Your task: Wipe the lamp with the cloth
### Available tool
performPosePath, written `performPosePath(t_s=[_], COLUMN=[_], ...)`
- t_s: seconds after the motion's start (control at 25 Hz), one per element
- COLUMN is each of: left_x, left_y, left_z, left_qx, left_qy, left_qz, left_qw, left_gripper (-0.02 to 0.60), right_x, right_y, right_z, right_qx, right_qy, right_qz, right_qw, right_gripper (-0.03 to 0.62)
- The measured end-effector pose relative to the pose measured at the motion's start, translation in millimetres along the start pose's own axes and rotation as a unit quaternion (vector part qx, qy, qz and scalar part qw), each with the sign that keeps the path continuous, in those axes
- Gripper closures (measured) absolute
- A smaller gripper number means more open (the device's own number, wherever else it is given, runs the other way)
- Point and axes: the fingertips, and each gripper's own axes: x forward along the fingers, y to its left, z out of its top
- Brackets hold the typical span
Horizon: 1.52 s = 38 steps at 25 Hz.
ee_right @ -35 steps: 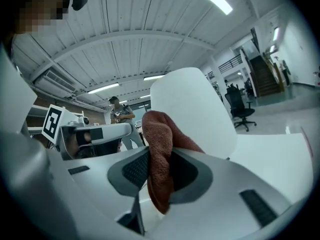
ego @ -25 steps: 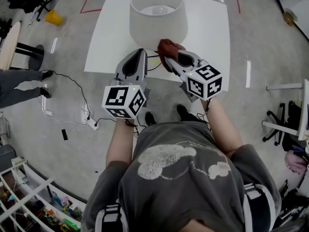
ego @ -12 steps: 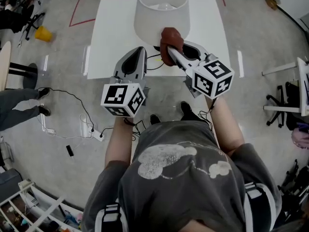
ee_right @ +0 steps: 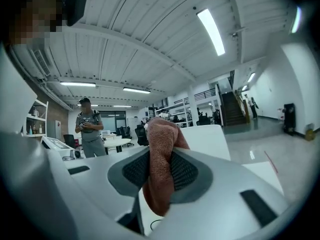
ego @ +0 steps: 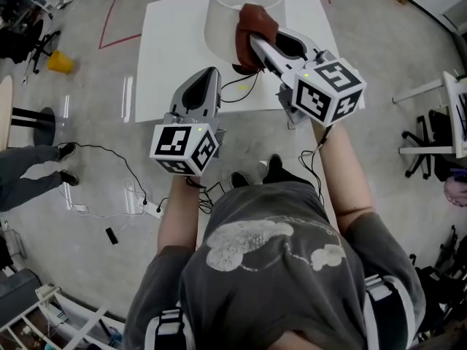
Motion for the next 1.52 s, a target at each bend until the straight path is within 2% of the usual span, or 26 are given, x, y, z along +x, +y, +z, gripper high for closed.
performPosePath(t_s=[0.28, 0.68, 0.84, 1.2, 1.52], left_x=[4, -3, -6, 8, 26], left_y=[-6, 11, 19, 51, 92], left_z=[-6, -15, -18, -16, -5], left_qx=[0.003, 0.013, 0.012, 0.015, 0.009], left_qy=[0.013, 0.028, 0.033, 0.04, 0.046], left_qz=[0.014, 0.09, 0.104, 0.061, -0.011], left_qw=[0.9998, 0.9954, 0.994, 0.9972, 0.9988], left_gripper=[0.574, 0.574, 0.574, 0.574, 0.574], right_x=[12, 21, 27, 51, 76], right_y=[-1, 7, 14, 36, 47], right_z=[-30, -83, -97, -139, -134], right_qx=[0.014, 0.045, 0.06, 0.061, 0.077], right_qy=[0.029, 0.064, 0.074, 0.119, 0.112], right_qz=[0.016, 0.076, 0.088, 0.062, -0.004], right_qw=[0.999, 0.994, 0.992, 0.989, 0.991], right_gripper=[0.502, 0.502, 0.502, 0.502, 0.502])
